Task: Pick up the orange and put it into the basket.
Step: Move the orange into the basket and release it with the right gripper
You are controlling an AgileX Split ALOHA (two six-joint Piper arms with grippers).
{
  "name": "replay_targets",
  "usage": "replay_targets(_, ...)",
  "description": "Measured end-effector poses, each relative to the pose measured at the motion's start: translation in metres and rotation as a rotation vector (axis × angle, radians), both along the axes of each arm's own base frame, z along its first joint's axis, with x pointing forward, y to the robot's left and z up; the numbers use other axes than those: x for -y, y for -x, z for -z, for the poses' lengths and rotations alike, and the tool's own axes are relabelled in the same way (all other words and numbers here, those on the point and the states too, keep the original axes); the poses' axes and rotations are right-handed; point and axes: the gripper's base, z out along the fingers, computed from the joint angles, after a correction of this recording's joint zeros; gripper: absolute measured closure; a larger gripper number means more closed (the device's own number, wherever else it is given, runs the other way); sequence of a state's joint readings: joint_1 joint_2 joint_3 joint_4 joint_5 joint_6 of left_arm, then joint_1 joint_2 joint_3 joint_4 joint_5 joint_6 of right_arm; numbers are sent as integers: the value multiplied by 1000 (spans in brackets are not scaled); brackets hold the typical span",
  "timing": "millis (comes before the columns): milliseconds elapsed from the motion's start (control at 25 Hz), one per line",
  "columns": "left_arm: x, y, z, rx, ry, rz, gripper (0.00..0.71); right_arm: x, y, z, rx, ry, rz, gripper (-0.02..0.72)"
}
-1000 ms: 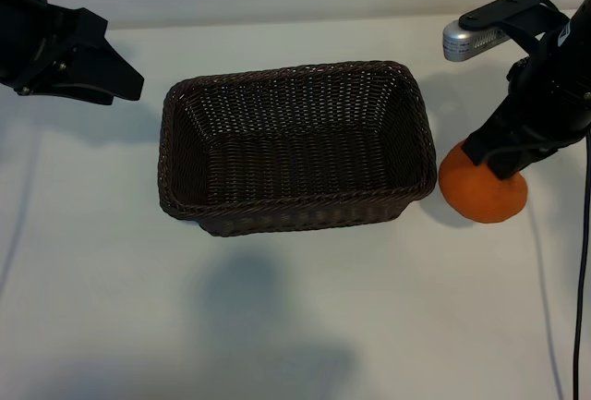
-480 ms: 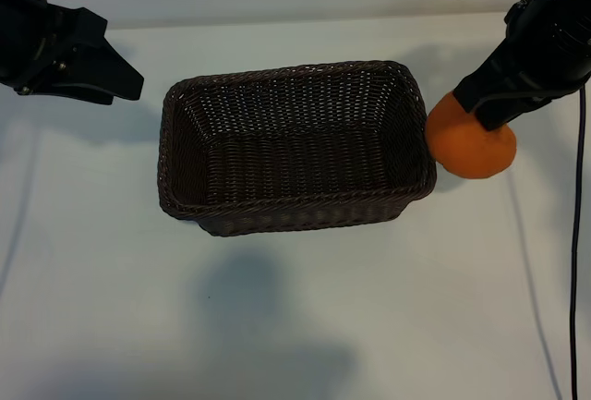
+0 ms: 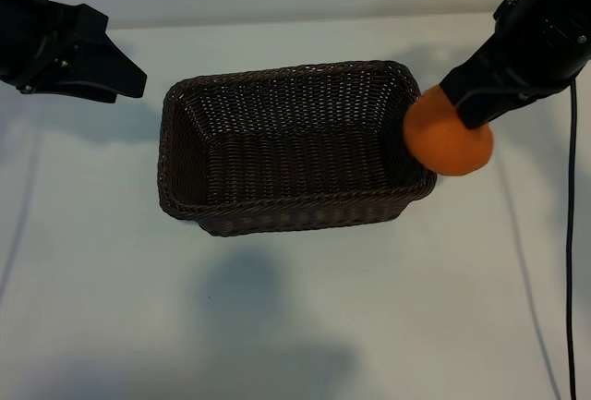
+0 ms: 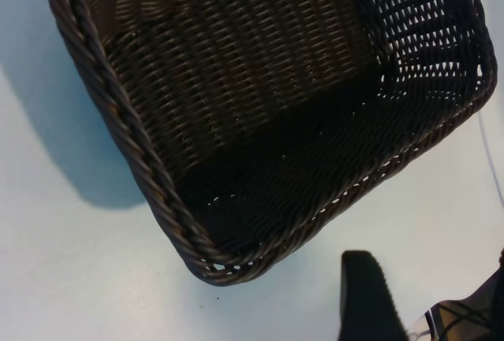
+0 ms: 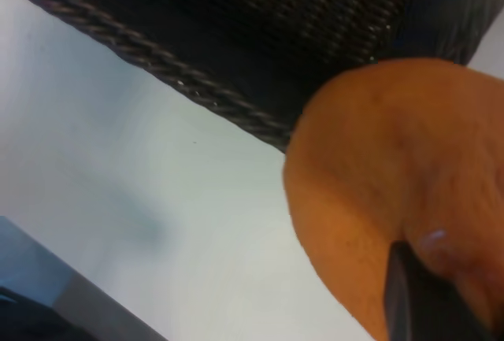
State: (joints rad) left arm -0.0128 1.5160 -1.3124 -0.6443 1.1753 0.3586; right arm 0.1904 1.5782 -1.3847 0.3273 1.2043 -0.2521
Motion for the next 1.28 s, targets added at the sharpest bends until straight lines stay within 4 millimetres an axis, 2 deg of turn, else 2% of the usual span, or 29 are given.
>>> replay_targets(200, 0, 0, 0, 1, 2, 1, 285, -12, 1, -1, 20, -7, -28, 640)
replay_targets(600, 0, 0, 0, 1, 2, 1, 285, -59, 6, -4, 152, -52, -124, 640)
replay_targets(760, 0, 0, 0, 1, 2, 1, 285, -79, 4, 5, 162, -73, -155, 640)
replay_targets(1000, 0, 0, 0, 1, 3, 1, 285, -100, -8, 21, 118, -92, -179, 641)
replay_targets(1280, 0, 0, 0, 1, 3, 1, 285, -108, -24, 17, 176, -125, -157, 641)
